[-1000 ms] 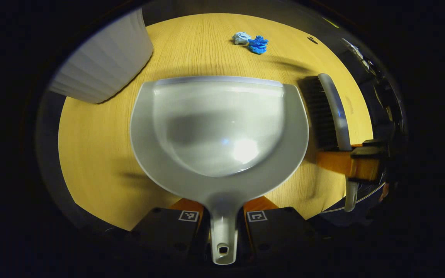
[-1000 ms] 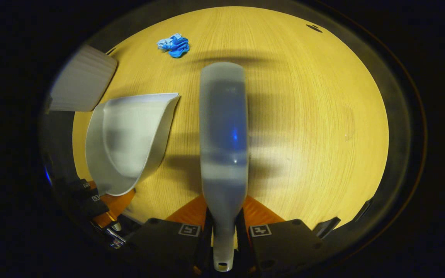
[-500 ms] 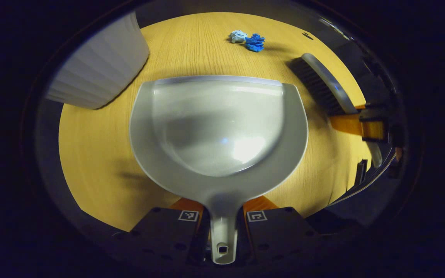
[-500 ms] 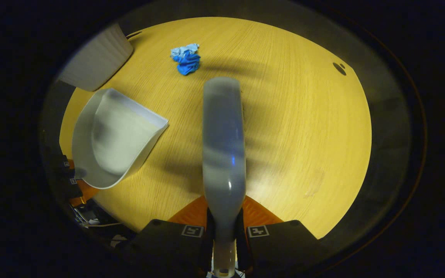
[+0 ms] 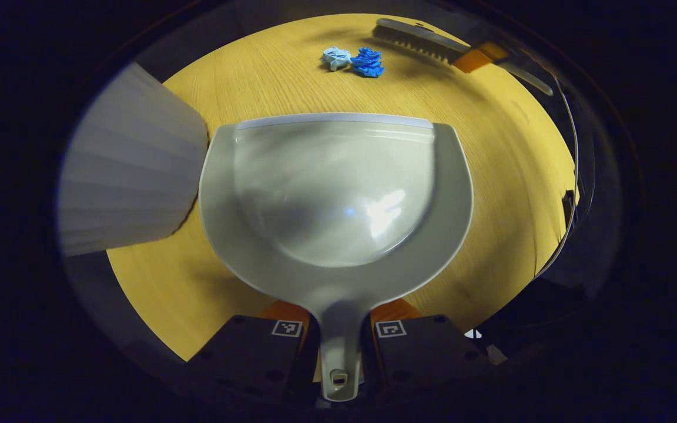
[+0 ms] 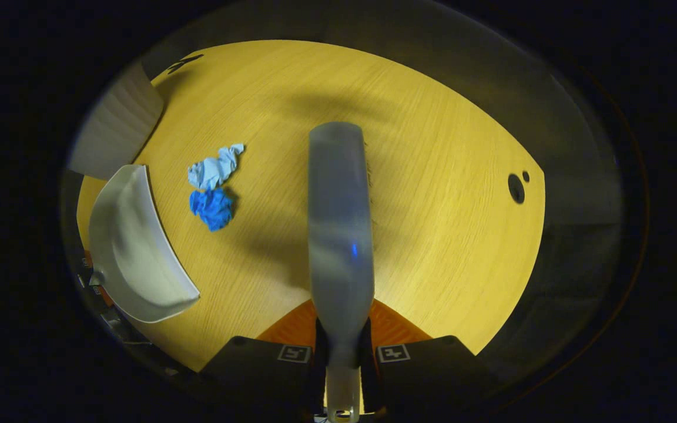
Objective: Pick up the small broom and dustpan from the desktop, sweep the trash into the dustpan with the broom, and then empty the trash into the garbage bin.
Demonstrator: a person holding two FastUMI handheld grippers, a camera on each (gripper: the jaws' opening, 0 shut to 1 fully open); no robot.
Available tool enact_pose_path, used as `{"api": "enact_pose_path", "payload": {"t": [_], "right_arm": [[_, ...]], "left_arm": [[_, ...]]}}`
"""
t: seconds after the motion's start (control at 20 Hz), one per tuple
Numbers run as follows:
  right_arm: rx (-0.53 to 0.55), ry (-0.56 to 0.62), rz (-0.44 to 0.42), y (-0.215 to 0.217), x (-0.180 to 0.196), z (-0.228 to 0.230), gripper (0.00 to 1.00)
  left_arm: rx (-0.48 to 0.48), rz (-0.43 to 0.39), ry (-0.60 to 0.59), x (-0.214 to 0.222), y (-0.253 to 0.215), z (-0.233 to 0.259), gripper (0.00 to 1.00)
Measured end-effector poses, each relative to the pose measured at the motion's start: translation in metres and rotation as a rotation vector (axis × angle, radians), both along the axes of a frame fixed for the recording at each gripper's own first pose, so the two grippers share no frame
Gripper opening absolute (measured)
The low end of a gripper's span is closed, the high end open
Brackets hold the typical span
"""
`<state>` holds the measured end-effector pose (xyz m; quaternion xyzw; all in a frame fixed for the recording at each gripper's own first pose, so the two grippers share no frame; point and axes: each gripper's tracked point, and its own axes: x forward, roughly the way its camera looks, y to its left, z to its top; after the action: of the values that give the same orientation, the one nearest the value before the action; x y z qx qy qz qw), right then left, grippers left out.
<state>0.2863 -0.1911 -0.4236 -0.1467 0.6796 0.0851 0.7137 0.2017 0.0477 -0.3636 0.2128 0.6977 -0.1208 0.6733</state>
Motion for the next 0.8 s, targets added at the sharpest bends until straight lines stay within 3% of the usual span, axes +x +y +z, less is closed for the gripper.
{"api": "enact_pose_path", "payload": {"t": [0.05, 0.15, 0.4, 0.65, 0.8], "right_arm": [[-0.004, 0.008, 0.018, 0.006, 0.01, -0.003, 0.32], [-0.024, 0.034, 0.072, 0.015, 0.023, -0.007, 0.27], [-0.021, 0.09, 0.208, 0.041, 0.034, -0.016, 0.27], [0.075, 0.214, 0.364, 0.087, -0.015, -0.013, 0.27], [0.206, 0.33, 0.332, 0.136, -0.072, 0.006, 0.3]], "left_arm": [[0.004, -0.019, 0.005, 0.004, 0.002, -0.001, 0.29], [0.015, -0.047, 0.016, 0.01, 0.005, -0.002, 0.29], [0.014, -0.069, 0.024, 0.015, 0.008, -0.004, 0.29], [-0.027, -0.106, -0.034, 0.021, 0.006, -0.007, 0.29], [-0.086, -0.116, -0.087, 0.023, 0.003, -0.012, 0.29]]}}
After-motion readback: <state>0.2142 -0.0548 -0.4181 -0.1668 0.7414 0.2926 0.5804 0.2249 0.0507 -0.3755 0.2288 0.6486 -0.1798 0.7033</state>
